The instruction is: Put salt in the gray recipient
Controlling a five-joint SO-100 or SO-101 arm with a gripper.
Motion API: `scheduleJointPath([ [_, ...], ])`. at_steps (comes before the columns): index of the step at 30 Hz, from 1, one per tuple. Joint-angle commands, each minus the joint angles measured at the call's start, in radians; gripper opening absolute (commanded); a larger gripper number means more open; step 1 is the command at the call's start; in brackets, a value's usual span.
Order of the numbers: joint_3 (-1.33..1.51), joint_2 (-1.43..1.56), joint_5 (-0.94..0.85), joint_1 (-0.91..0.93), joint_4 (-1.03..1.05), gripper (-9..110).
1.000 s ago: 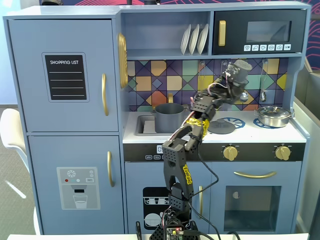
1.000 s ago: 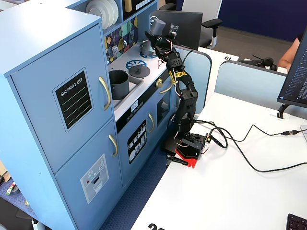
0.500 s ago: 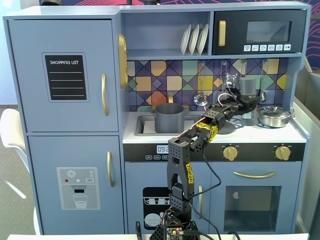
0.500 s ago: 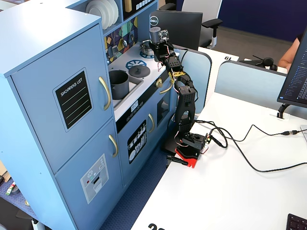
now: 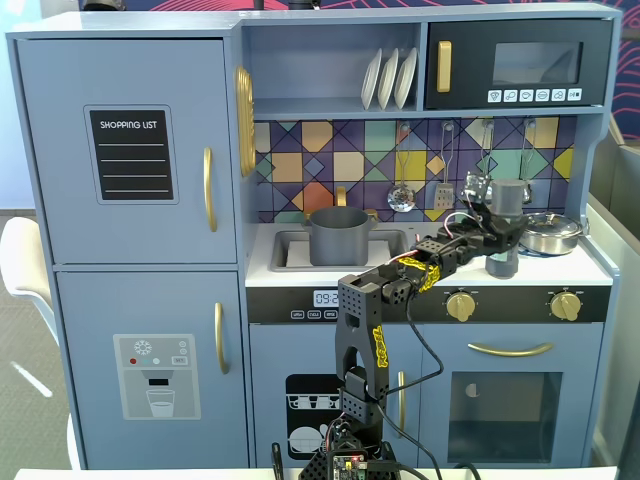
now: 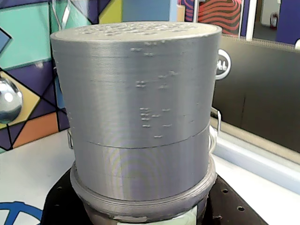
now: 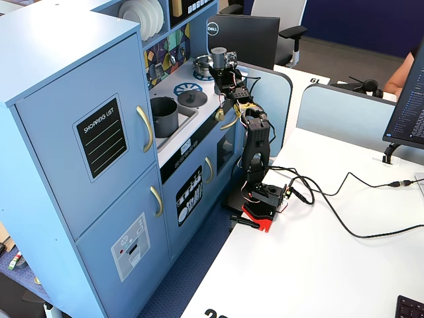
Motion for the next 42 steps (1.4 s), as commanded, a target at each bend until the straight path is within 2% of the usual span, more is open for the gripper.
scheduleJointPath([
  [1, -0.011, 0.069, 0.031, 0.011, -0.048, 0],
  [14, 0.034, 0.071, -0.037, 0.023, -0.055, 3],
  [17, 0.044, 0.080, -0.041, 0.031, -0.055, 10],
  [22, 0.058, 0.098, -0.032, 0.046, -0.049, 30],
  [25, 0.058, 0.104, -0.020, 0.049, -0.049, 37],
  [33, 0.064, 0.133, -0.005, 0.046, -0.029, 42],
  [38, 0.110, 0.253, -0.023, 0.067, 0.123, 44],
  [42, 0.209, 0.472, 0.003, 0.091, 0.357, 40],
])
